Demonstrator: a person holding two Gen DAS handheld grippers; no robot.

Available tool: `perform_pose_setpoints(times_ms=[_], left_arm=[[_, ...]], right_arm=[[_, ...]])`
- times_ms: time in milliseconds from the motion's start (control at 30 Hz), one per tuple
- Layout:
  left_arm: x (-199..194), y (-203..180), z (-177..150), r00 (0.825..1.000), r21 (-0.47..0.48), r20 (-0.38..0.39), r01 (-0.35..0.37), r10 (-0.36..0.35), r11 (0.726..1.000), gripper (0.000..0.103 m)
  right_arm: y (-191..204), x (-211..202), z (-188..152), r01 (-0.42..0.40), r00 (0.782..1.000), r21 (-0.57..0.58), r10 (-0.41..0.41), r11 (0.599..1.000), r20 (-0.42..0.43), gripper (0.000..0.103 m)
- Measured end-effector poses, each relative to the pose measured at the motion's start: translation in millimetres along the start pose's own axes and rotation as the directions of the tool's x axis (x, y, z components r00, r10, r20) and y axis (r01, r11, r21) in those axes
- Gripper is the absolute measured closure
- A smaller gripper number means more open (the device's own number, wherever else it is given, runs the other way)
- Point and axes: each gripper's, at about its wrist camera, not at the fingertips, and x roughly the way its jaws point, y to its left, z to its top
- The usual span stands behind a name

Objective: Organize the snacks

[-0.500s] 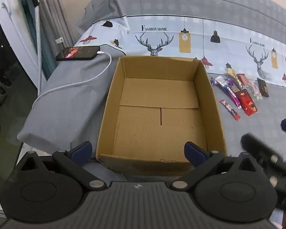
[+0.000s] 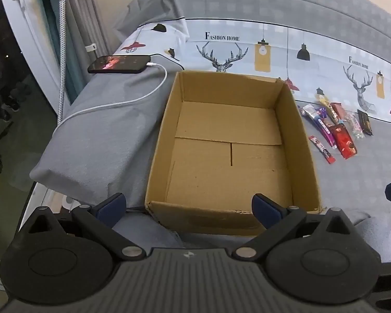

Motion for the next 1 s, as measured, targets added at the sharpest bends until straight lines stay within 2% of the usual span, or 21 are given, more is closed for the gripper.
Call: perform_pose_setpoints(times_ms=[100, 267, 400, 467, 600, 700, 1000], left_arm=[[-3.3, -0.2, 0.1, 1.000, 0.003, 0.000, 0.006, -0.006, 1.000, 0.001], [-8.0, 1.7, 1.5, 0.999, -0.020, 0.019, 0.029, -0.028, 0.999, 0.001], [-9.5, 0.2, -0.5, 1.000, -0.022, 0.005, -0.010, 0.010, 1.000, 0.001], [-14.1, 2.4, -4.3, 1.000, -0.016, 0.014, -0.002, 0.002, 1.000, 0.000], [-17.1, 7.7, -10.4, 1.000, -0.026, 0.007, -0.027, 0.028, 0.999, 0.000], [-19.0, 9.2, -14.3, 1.000, -0.034, -0.004, -0.022, 0.022, 0.999, 0.000], [-31.8, 9.5, -25.0, 1.000, -0.037, 0.006, 0.004, -0.004, 0.999, 0.000]], right_arm=[[5.5, -0.1, 0.0, -0.001, 1.000, -0.003, 0.001, 1.000, -0.012, 0.000], [24.0, -2.9, 10.2, 0.047, 0.999, -0.022, -0.048, 0.999, -0.024, 0.000], [26.9, -11.1, 14.0, 0.064, 0.998, -0.037, -0.064, 0.997, -0.005, 0.000], [27.2, -16.0, 15.0, 0.057, 0.998, -0.023, -0.057, 0.998, 0.010, 0.000], [30.0, -14.2, 17.6, 0.062, 0.998, -0.004, -0.062, 0.998, -0.023, 0.000], [33.2, -21.4, 11.5, 0.074, 0.997, 0.015, -0.074, 0.997, 0.010, 0.000], [36.4, -33.6, -1.1, 0.088, 0.996, 0.013, -0.089, 0.996, 0.023, 0.000]])
